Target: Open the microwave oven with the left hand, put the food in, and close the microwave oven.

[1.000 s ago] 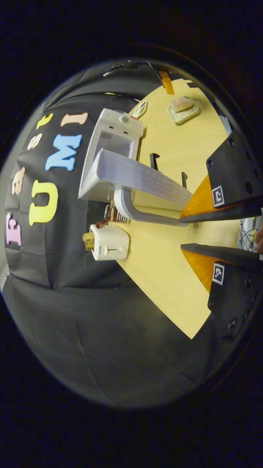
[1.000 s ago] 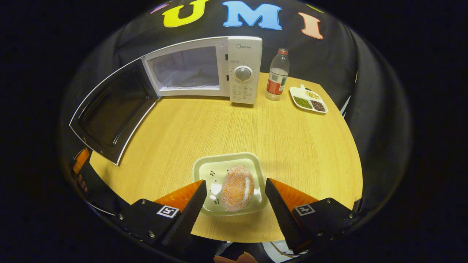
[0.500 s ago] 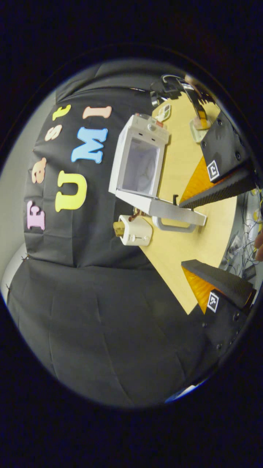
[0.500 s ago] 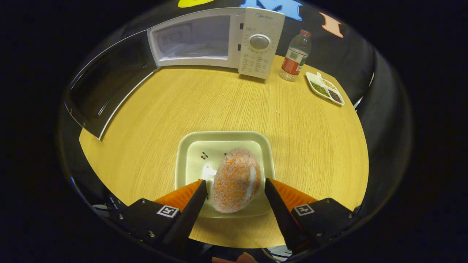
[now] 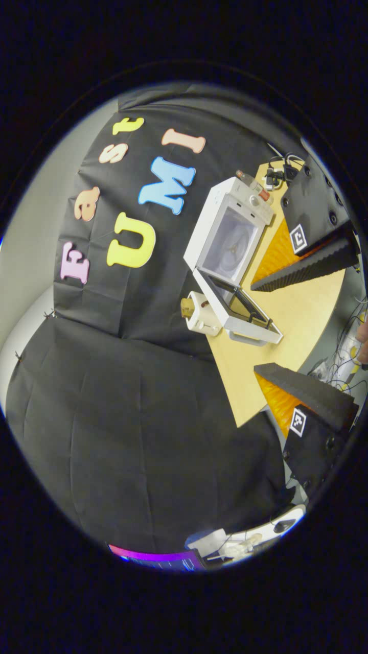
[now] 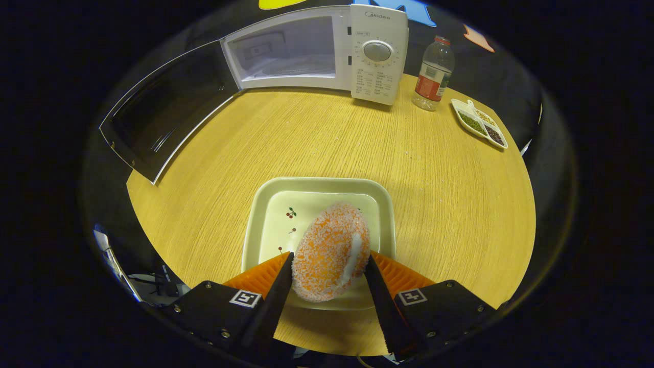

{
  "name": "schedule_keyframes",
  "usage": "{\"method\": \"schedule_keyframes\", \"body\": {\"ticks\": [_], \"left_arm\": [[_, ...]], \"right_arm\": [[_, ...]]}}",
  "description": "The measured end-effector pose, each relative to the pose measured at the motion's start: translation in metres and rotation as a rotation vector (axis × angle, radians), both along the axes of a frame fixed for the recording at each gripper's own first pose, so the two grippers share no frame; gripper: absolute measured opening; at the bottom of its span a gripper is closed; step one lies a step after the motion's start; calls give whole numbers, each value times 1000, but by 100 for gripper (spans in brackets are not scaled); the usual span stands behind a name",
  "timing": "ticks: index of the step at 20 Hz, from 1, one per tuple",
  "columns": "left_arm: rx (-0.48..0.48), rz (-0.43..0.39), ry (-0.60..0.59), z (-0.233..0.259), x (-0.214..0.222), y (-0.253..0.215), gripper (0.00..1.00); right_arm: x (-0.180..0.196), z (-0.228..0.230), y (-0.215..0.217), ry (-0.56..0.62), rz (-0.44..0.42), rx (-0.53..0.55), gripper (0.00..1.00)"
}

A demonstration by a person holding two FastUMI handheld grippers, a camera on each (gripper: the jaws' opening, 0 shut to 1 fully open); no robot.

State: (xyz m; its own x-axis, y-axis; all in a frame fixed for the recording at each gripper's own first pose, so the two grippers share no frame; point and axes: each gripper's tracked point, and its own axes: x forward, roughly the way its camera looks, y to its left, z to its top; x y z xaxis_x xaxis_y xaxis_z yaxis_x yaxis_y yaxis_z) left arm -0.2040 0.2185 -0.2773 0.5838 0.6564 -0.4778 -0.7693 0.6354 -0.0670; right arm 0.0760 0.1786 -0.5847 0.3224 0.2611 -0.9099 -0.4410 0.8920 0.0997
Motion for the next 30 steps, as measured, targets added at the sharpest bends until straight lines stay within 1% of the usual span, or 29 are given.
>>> {"method": "schedule_keyframes", "body": {"ticks": [1, 2, 4, 6, 8, 9, 11, 13, 15, 17, 18, 20, 22, 24, 26, 28, 30], "left_arm": [[20, 30, 16, 8, -13, -7, 88], [34, 56, 26, 16, -25, -13, 88], [36, 78, 40, 25, -39, -30, 88], [70, 96, 47, 36, -54, -32, 88], [80, 97, 34, 44, -61, -34, 93], [84, 95, 26, 48, -63, -32, 88], [102, 80, 14, 56, -73, -28, 88], [137, 47, 20, 64, -85, -21, 88], [179, 5, 30, 75, -99, -10, 88], [193, -49, 17, 80, -105, -2, 89], [194, -76, 1, 82, -107, 2, 98], [180, -130, -24, 79, -110, 14, 93], [161, -158, -16, 74, -114, 28, 88], [183, -172, -48, 87, -116, 41, 88], [192, -159, -71, 94, -118, 59, 88], [162, -134, -89, 91, -116, 70, 87], [121, -127, -95, 82, -108, 75, 93]], "right_arm": [[0, 0, 0, 3, -1, 13, 75], [0, 0, 0, 4, 7, 22, 75], [4, 0, -1, -3, -3, 33, 64], [4, 3, -1, 1, -12, 48, 64], [9, 7, -3, -5, -22, 44, 64], [10, 10, -2, -6, -25, 47, 64], [12, 20, 1, -21, -40, 49, 64], [13, 33, 6, -47, -56, 41, 64], [12, 47, 17, -72, -80, 42, 64], [11, 65, 32, -102, -108, 56, 64], [10, 74, 42, -115, -123, 78, 64], [6, 92, 62, -127, -146, 115, 64], [5, 112, 78, -149, -159, 150, 64], [9, 125, 95, -167, -149, 170, 64], [16, 132, 111, -165, -140, 183, 64], [30, 138, 131, -167, -168, 230, 64], [47, 139, 149, -164, -177, 260, 64]]}}
